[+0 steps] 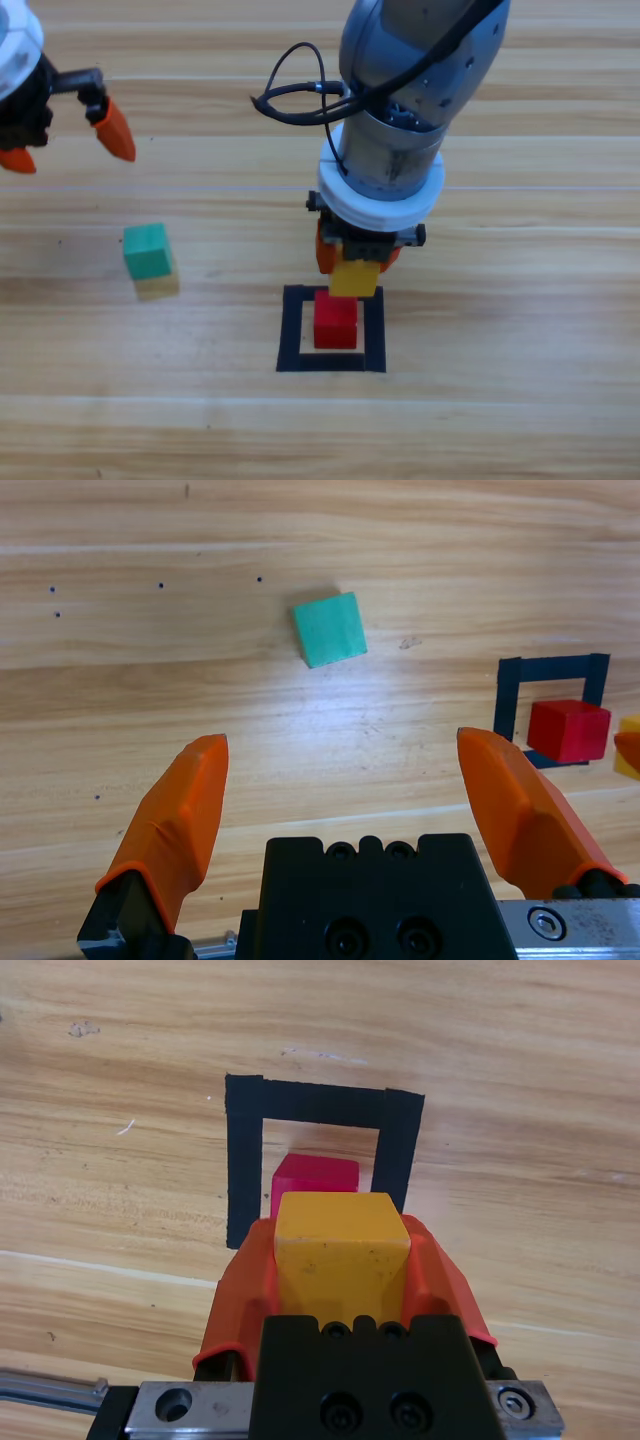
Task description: Stack the blocks in the rectangular block: red at the bottom, yellow in the middle, green on top
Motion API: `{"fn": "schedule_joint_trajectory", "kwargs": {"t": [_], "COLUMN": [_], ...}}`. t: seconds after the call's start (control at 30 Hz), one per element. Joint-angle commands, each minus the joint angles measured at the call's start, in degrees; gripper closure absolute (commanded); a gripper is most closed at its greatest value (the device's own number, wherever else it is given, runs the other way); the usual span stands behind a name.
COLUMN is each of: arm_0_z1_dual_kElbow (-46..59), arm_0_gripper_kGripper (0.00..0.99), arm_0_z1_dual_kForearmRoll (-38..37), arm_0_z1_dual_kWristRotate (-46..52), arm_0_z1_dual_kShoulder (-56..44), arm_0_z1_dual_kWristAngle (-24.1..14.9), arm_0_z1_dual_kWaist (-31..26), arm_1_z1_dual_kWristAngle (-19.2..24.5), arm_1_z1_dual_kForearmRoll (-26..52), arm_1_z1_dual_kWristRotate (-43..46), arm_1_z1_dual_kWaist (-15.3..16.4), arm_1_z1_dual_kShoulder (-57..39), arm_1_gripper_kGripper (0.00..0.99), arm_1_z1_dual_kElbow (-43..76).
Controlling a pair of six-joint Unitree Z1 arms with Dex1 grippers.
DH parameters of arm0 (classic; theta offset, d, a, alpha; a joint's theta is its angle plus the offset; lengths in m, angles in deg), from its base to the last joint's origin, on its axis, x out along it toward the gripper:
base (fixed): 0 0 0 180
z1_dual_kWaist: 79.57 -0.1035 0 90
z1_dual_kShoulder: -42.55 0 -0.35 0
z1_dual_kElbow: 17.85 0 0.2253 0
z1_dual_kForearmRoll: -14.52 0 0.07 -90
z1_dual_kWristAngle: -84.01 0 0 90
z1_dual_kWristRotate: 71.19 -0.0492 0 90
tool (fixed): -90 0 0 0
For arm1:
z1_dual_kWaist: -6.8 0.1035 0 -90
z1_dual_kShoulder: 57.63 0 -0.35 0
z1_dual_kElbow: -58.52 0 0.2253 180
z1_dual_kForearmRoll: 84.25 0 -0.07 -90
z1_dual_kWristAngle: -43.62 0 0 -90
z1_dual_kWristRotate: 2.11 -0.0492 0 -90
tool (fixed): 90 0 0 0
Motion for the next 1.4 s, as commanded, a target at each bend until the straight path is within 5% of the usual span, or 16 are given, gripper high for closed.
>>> {"fn": "schedule_joint_trajectory", "kwargs": {"t": [0.03, 1.4], "arm_0_z1_dual_kElbow": [3.02, 7.86], "arm_0_gripper_kGripper": [0.014, 0.016], "arm_0_z1_dual_kForearmRoll": [-2.93, -6.97], "arm_0_z1_dual_kWristRotate": [-0.58, -0.23], "arm_0_z1_dual_kShoulder": [2.37, 2.99], "arm_0_z1_dual_kWristAngle": [1.44, 2.32], "arm_0_z1_dual_kWaist": [-1.80, -2.42], "arm_1_z1_dual_kWristAngle": [-0.46, 0.77], "arm_1_z1_dual_kForearmRoll": [-3.01, -6.09], "arm_1_z1_dual_kWristRotate": [-1.59, -3.26], "arm_1_z1_dual_kWaist": [1.69, 2.83], "arm_1_z1_dual_kShoulder": [5.49, 10.50], "arm_1_gripper_kGripper": [0.990, 0.990], "arm_1_z1_dual_kElbow": [-3.12, -8.21]}}
